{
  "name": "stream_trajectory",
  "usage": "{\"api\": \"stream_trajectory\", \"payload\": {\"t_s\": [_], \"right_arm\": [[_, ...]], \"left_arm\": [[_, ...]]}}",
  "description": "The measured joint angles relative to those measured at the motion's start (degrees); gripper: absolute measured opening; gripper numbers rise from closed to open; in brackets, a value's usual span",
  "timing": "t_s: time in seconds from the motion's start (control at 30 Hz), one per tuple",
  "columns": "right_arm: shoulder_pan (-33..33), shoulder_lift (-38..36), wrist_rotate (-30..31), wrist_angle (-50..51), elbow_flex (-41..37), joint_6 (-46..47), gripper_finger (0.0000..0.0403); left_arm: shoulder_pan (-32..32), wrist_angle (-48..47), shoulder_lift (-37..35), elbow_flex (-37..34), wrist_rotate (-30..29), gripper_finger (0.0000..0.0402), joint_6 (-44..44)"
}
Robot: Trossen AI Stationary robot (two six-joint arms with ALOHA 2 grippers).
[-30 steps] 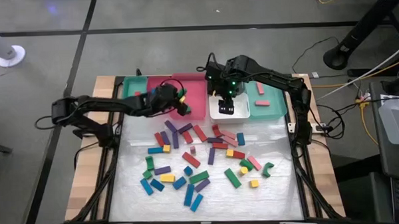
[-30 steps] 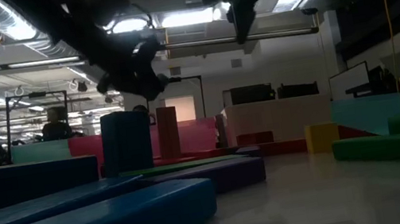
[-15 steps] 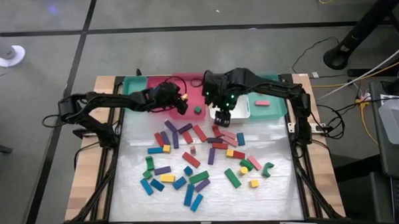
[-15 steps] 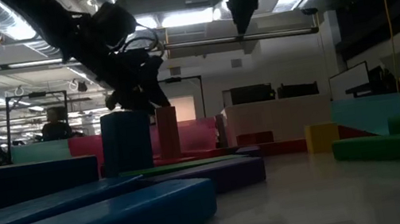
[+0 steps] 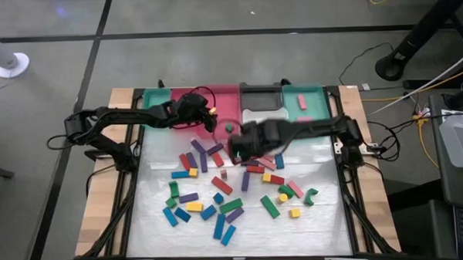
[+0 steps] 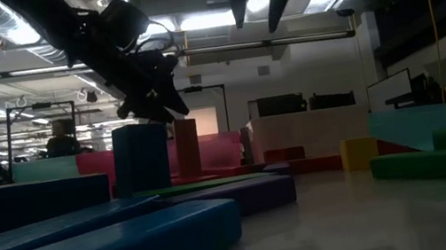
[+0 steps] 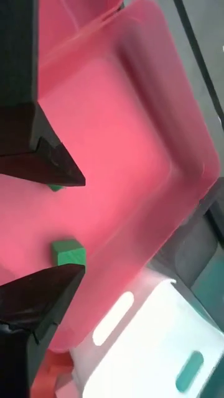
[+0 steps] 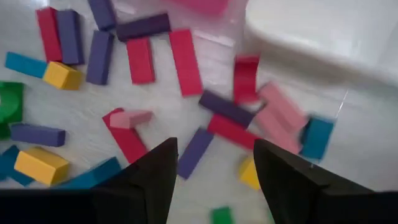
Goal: Sort blocks
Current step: Put the violet block into the black bin
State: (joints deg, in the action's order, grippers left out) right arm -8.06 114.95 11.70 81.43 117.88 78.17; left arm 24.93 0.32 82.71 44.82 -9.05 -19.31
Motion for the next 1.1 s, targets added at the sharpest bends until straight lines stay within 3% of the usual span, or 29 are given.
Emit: {"api": "stream_trajectory", "payload": {"t_s": [0.17,0.37,0.97,1.1], "right_arm": [[-3.84,2.03,0.76,-7.37,-5.48,11.87,0.0211],[-5.65,4.97,0.69,-14.99,-11.61,19.04,0.0211],[-5.85,13.31,-3.79,-18.89,-14.48,22.16,0.0210],[-5.83,14.75,-4.15,-19.38,-14.48,22.16,0.0191]], "left_arm": [[0.00,0.37,0.01,0.00,0.15,0.0204,1.57],[0.00,-0.38,0.01,-0.02,0.19,0.0204,1.77],[0.00,-4.60,0.03,-0.02,0.38,0.0205,1.80],[0.00,-4.51,0.03,-0.02,0.41,0.0205,1.99]]}}
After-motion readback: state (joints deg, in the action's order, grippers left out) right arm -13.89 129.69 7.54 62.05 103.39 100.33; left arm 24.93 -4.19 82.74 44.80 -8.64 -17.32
